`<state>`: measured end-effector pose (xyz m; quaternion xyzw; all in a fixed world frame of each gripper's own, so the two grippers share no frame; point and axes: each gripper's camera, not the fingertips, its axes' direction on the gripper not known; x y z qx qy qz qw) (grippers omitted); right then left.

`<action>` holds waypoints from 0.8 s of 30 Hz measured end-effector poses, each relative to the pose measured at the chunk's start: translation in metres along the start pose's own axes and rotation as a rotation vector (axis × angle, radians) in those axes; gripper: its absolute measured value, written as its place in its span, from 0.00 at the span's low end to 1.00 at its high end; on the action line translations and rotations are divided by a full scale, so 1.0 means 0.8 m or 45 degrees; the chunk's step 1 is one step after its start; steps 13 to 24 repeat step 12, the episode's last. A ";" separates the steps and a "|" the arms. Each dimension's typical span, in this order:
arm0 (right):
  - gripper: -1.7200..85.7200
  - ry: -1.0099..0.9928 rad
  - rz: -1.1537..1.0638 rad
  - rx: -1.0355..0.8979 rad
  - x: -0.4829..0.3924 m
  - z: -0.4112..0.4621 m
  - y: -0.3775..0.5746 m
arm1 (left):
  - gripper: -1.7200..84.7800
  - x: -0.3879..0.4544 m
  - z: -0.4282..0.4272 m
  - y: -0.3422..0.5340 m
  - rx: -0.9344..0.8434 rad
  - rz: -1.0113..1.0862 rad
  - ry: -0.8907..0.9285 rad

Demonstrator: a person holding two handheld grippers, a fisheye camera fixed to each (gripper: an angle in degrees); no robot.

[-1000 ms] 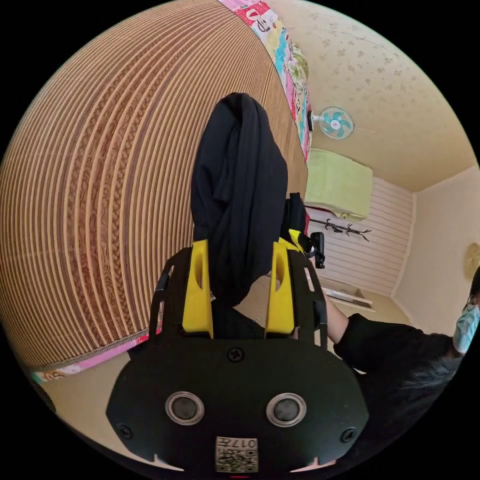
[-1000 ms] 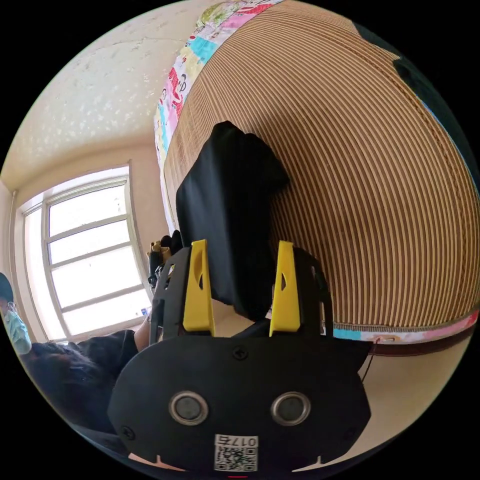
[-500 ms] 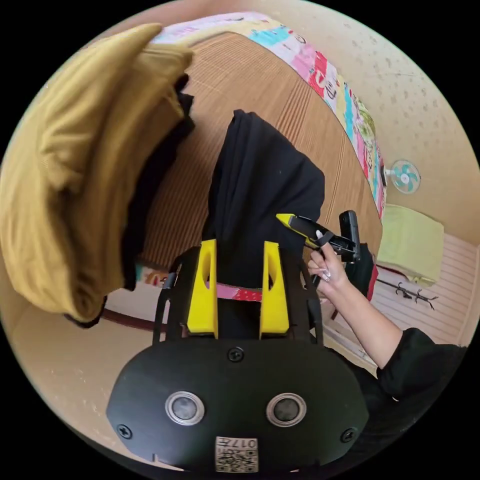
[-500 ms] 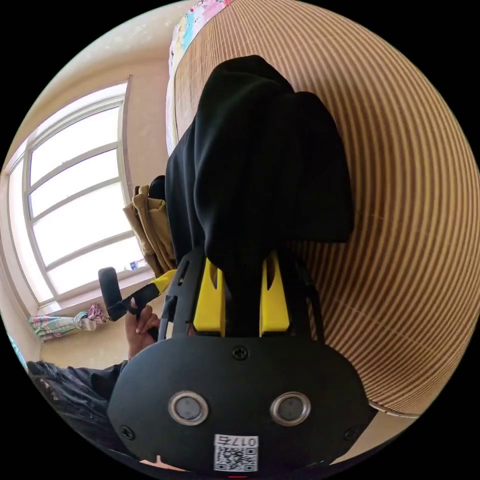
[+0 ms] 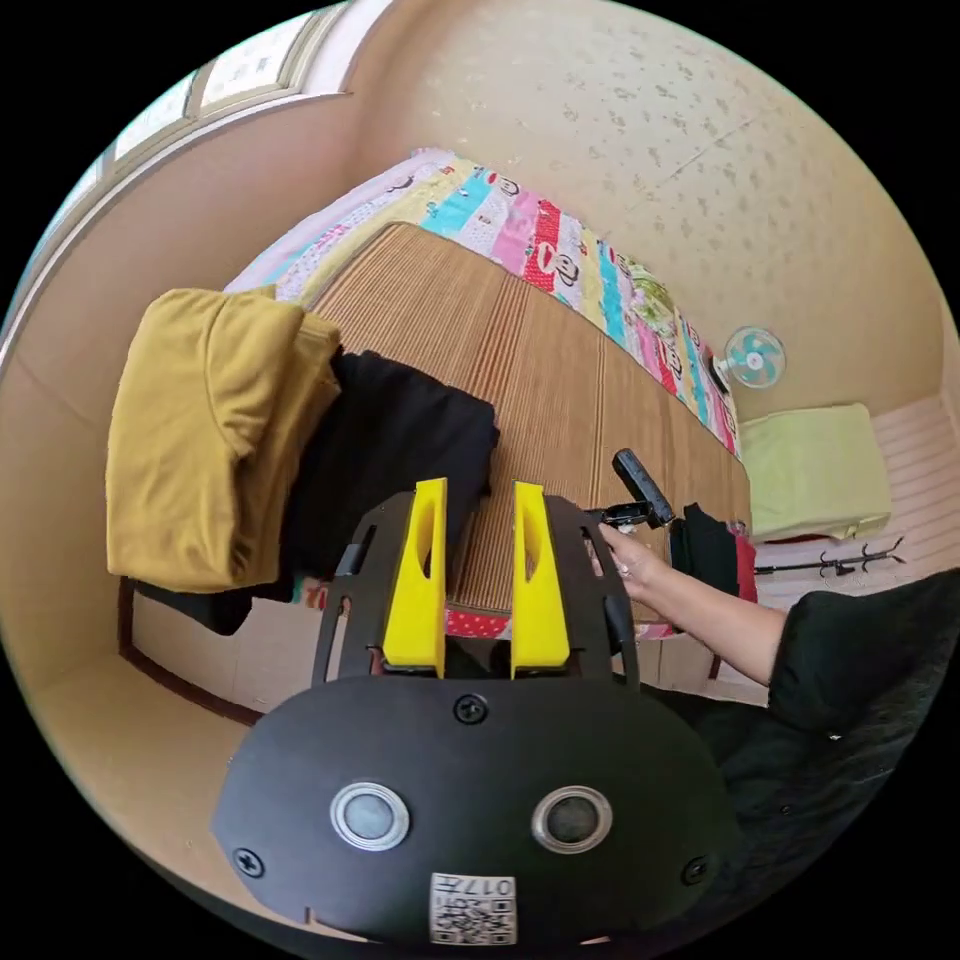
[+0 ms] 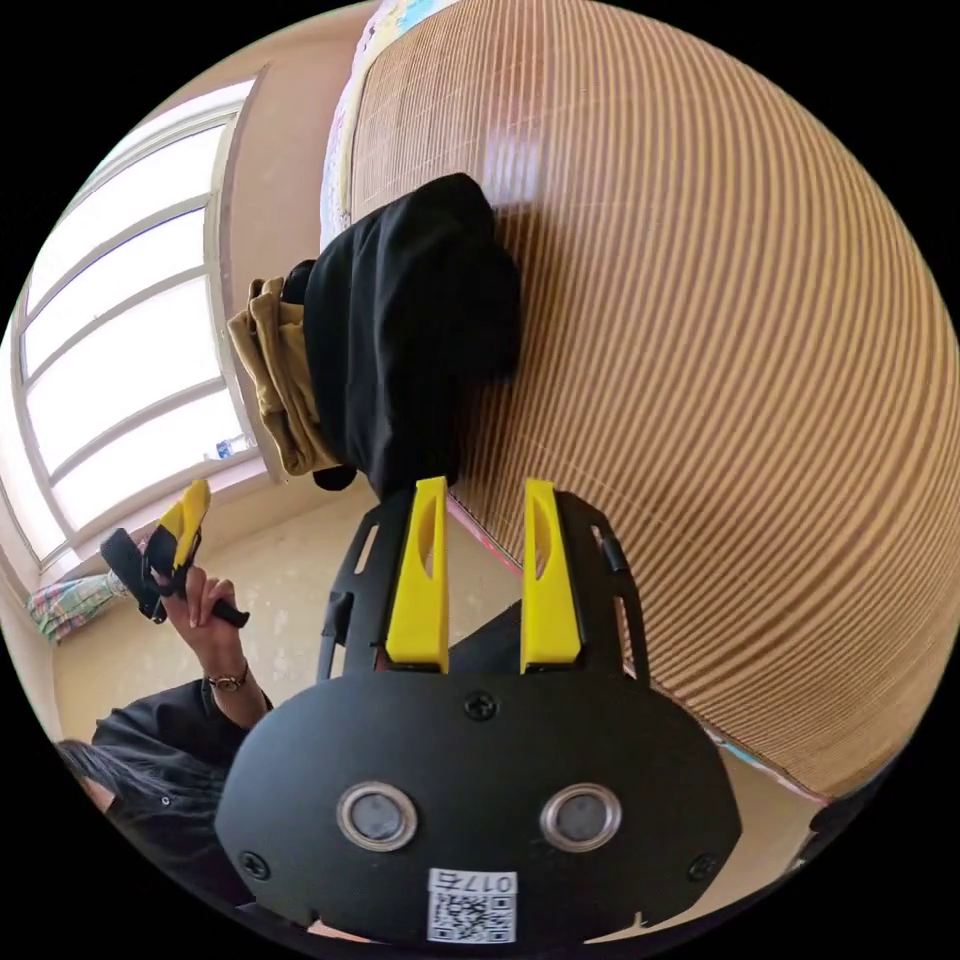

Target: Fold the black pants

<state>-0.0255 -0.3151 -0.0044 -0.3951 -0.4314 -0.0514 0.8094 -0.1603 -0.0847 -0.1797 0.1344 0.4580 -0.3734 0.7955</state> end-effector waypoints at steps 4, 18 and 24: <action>0.15 0.270 0.168 0.213 0.111 -0.109 0.135 | 0.13 0.116 0.057 -0.008 -0.072 0.250 0.078; 0.13 0.762 0.649 0.882 0.316 -0.323 0.405 | 0.11 0.327 0.172 0.025 -0.242 0.554 0.233; 0.13 0.762 0.649 0.882 0.316 -0.323 0.405 | 0.11 0.327 0.172 0.025 -0.242 0.554 0.233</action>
